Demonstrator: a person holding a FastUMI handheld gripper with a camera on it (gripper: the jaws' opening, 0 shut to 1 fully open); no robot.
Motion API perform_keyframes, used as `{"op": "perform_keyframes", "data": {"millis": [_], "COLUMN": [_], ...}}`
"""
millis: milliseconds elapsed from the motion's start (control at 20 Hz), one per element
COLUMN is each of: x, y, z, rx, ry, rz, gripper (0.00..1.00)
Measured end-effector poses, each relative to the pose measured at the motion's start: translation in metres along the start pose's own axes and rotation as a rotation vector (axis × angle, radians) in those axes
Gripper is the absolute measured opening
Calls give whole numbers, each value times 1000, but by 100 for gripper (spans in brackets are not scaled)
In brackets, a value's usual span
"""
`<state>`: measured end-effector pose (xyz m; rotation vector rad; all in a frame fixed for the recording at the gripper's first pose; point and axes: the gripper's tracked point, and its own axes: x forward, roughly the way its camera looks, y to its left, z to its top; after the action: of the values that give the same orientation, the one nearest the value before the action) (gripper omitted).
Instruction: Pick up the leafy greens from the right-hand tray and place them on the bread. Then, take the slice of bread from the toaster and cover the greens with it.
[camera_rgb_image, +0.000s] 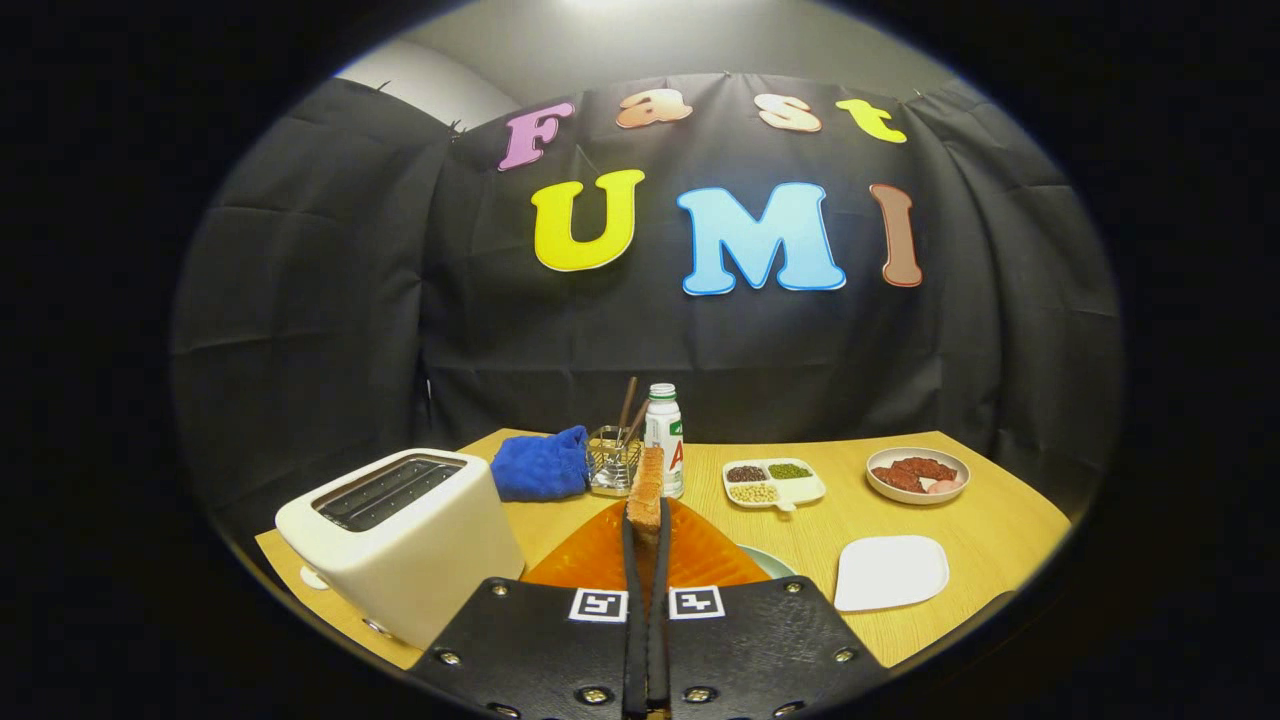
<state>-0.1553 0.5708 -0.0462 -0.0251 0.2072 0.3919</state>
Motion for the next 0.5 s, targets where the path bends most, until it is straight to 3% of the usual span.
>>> {"op": "perform_keyframes", "data": {"millis": [500], "x": [10], "y": [10], "z": [-27], "rx": [6], "ry": [57], "rz": [14], "gripper": [1]}}
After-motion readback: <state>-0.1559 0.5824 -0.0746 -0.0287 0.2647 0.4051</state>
